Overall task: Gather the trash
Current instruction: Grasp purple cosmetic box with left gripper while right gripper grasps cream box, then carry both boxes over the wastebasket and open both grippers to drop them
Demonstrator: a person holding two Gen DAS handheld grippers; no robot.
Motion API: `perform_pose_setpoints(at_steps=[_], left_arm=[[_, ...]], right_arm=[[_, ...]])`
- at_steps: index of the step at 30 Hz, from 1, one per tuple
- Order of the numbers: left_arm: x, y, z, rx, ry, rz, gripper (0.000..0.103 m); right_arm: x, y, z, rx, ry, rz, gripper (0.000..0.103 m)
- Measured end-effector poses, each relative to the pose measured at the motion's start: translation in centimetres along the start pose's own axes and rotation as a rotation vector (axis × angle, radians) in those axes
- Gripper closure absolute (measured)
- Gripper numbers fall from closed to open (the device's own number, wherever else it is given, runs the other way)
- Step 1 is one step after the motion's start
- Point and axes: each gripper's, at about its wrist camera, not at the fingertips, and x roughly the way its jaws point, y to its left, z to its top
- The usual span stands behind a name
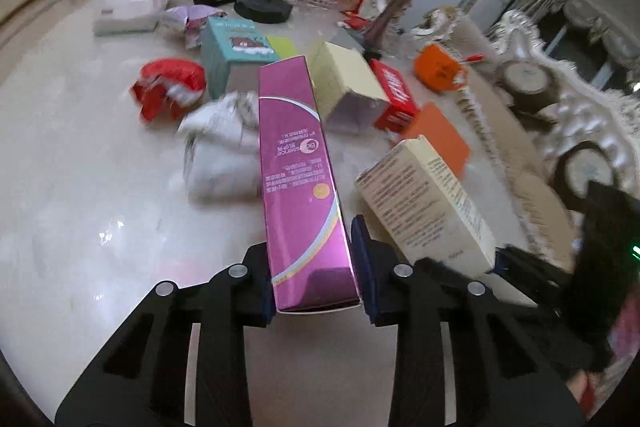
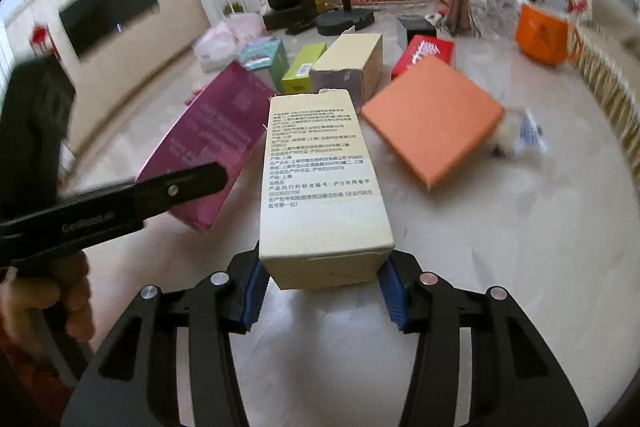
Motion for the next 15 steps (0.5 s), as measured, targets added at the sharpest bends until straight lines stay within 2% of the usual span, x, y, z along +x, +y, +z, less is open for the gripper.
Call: perform_pose_setpoints(at_steps=[4, 10, 12, 15], left_arm=[[-3.7, -0.1, -3.3, 0.025, -0.012, -0.088, 0.071], [-11.5, -1.0, -11.6, 0.119, 0.006, -0.191, 0.071], [-13.4, -1.5, -14.5, 0.160, 0.034, -0.195, 0.071], [-16.0, -1.9, -19.2, 0.198, 0.091, -0.198, 0.071]], right_arm=[[-2.7, -0.6, -2.7, 0.092, -0.039, 0.100, 0.056], [-9.4, 0.9, -9.0, 0.135, -0.113, 0.181, 0.056], [-11.6, 2.0, -11.7, 0.146, -0.110, 0.214, 0.056], [-14.2, 4.0, -15.3, 0.119, -0.078, 0.213, 0.056]])
